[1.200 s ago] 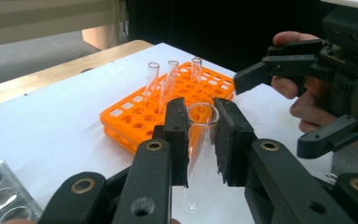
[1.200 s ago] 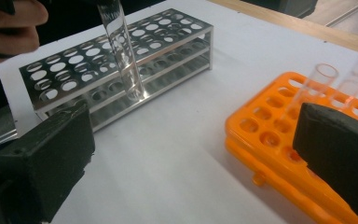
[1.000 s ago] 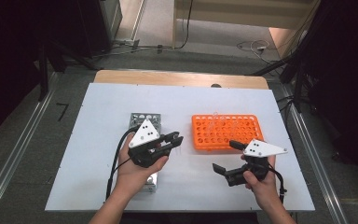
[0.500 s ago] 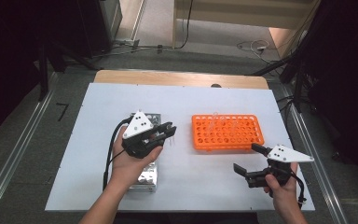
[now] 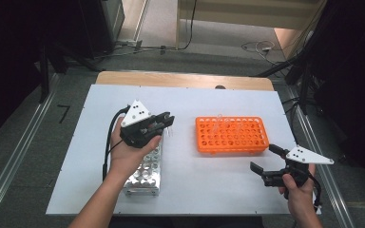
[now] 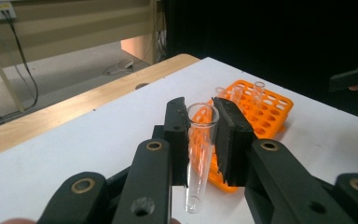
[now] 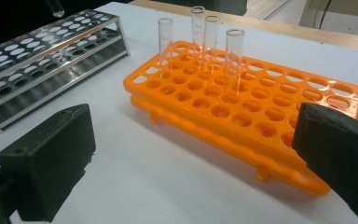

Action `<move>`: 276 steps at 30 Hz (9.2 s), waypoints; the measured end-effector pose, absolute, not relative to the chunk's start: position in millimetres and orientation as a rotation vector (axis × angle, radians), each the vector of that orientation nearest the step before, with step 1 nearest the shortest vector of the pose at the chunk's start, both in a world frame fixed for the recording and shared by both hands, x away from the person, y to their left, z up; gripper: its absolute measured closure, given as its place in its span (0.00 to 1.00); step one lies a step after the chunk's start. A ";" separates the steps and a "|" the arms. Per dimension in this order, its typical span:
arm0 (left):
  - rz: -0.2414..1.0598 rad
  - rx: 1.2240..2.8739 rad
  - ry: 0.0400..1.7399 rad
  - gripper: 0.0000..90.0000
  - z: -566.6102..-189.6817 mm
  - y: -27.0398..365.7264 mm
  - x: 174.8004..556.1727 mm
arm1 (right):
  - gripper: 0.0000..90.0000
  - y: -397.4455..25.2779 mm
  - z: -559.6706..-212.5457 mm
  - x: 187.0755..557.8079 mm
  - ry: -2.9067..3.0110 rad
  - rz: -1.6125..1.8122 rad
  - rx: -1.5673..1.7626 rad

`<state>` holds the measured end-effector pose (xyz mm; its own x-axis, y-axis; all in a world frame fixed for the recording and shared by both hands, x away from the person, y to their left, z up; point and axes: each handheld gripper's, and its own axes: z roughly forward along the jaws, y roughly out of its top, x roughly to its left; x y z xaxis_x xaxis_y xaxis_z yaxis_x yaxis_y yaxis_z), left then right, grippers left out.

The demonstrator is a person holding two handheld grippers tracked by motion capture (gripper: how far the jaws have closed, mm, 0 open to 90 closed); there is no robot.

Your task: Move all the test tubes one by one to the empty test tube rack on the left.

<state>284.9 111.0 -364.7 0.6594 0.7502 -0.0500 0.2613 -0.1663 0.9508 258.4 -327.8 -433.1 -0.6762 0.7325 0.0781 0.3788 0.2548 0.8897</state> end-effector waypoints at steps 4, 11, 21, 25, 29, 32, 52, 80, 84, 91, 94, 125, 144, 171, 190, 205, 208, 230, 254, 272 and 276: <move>0.551 1.728 0.834 0.85 -363.1 113.8 293.1 | 0.00 -331.0 -432.6 258.6 2.169 1.405 1.017; 0.565 1.717 0.874 0.85 -368.2 118.9 310.1 | 0.00 -335.3 -432.8 259.5 2.156 1.413 1.032; 0.593 1.686 0.943 0.85 -377.4 129.6 332.3 | 0.00 -336.2 -433.3 259.7 2.154 1.419 1.028; 0.605 1.688 0.969 0.85 -382.5 130.9 339.8 | 0.00 -335.9 -433.5 259.8 2.157 1.419 1.026; 0.606 1.691 0.987 0.85 -386.7 132.5 345.9 | 0.00 -336.2 -433.6 259.8 2.155 1.422 1.028; 0.613 1.701 1.001 0.85 -389.7 133.0 349.4 | 0.00 -336.6 -433.8 259.9 2.152 1.422 1.030; 0.596 1.743 1.081 0.85 -412.4 132.1 358.7 | 0.00 -336.7 -433.3 259.1 2.153 1.428 1.029; 0.507 1.840 1.164 0.80 -422.7 128.7 362.8 | 0.00 -332.2 -434.8 259.2 2.165 1.416 1.026; 0.520 1.832 1.155 0.69 -420.7 129.3 361.2 | 0.00 -332.1 -434.5 258.8 2.164 1.416 1.026; 0.496 1.755 1.140 0.45 -415.7 136.2 354.8 | 0.00 -332.2 -434.7 259.4 2.164 1.419 1.027; 0.487 1.743 1.119 0.37 -413.7 137.7 350.2 | 0.00 -331.8 -434.5 259.2 2.163 1.419 1.024; 0.431 1.703 0.946 0.00 -401.0 137.1 273.7 | 0.00 -323.8 -430.4 266.6 2.161 1.426 1.025; 0.407 1.655 0.969 0.00 -411.7 148.2 253.4 | 0.00 -302.5 -415.2 305.5 2.150 1.375 1.054; 0.377 1.656 0.960 0.00 -415.1 145.4 253.5 | 0.15 -275.7 -443.3 355.1 2.221 1.307 1.154; 0.376 1.652 0.963 0.00 -415.4 145.5 253.8 | 0.61 -272.5 -467.5 360.3 2.167 1.217 1.221; 0.378 1.650 0.965 0.00 -414.8 146.2 253.6 | 0.78 -267.2 -473.9 352.2 2.152 1.168 1.141; 0.377 1.649 0.965 0.00 -415.0 146.1 253.8 | 0.82 -266.8 -474.6 351.3 2.147 1.168 1.136; 0.379 1.653 0.955 0.00 -413.6 143.7 253.2 | 0.82 -270.9 -455.3 347.1 2.106 1.243 1.123; 0.381 1.664 0.914 0.00 -404.9 133.5 250.0 | 0.82 -250.5 -414.5 312.0 2.168 1.349 0.993; 0.322 1.678 0.817 0.06 -393.7 107.1 244.9 | 0.82 -198.4 -408.2 282.7 2.315 1.407 0.803; 0.307 1.691 0.797 0.10 -393.3 98.6 244.1 | 0.82 -189.1 -410.2 278.0 2.345 1.411 0.774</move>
<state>244.1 98.6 -393.3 0.7319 0.6487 -0.2084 0.3413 -0.0844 0.9361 278.0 -189.1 -410.2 -0.8114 0.5840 0.0229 0.2937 0.3736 0.8799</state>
